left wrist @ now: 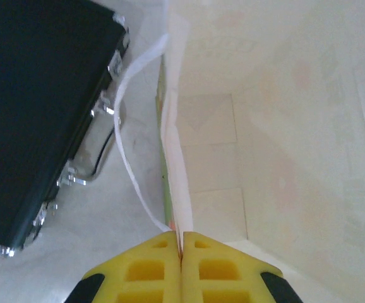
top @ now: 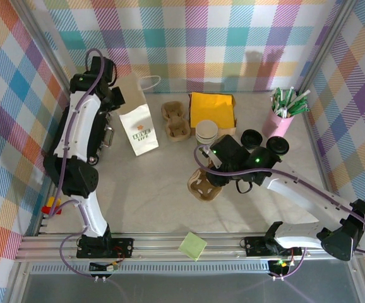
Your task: Pack the takeout coffee
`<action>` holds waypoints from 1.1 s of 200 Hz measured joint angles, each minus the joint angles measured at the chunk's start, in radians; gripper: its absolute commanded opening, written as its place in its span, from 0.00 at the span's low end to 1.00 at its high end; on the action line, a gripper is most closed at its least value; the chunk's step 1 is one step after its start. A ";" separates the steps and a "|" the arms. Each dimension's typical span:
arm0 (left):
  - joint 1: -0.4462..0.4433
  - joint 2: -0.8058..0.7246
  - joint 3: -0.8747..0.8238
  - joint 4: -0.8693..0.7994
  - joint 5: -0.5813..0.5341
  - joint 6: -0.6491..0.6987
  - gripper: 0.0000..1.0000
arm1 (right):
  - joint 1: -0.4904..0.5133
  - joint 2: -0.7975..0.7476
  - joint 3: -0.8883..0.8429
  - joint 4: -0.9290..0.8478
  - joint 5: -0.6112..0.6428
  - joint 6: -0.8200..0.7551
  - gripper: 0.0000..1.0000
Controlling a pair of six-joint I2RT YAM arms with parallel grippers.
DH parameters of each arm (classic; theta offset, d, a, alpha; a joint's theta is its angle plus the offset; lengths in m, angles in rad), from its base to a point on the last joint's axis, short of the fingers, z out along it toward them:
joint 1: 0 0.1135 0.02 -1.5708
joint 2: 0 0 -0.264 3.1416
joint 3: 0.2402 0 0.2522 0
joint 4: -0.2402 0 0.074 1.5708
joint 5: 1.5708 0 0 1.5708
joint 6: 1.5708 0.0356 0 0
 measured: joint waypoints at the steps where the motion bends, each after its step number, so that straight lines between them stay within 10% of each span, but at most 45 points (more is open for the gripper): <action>1: -0.001 -0.004 -0.004 0.000 0.002 0.000 0.00 | 0.000 0.000 0.000 -0.001 0.000 0.000 0.41; 96: -0.184 -0.455 -0.487 -0.014 0.153 -0.038 0.00 | 0.000 -0.124 0.063 -0.061 0.019 0.000 0.41; 220: -0.446 -0.651 -0.720 0.177 0.298 -0.032 0.00 | 0.000 -0.143 0.457 -0.171 -0.032 -0.030 0.44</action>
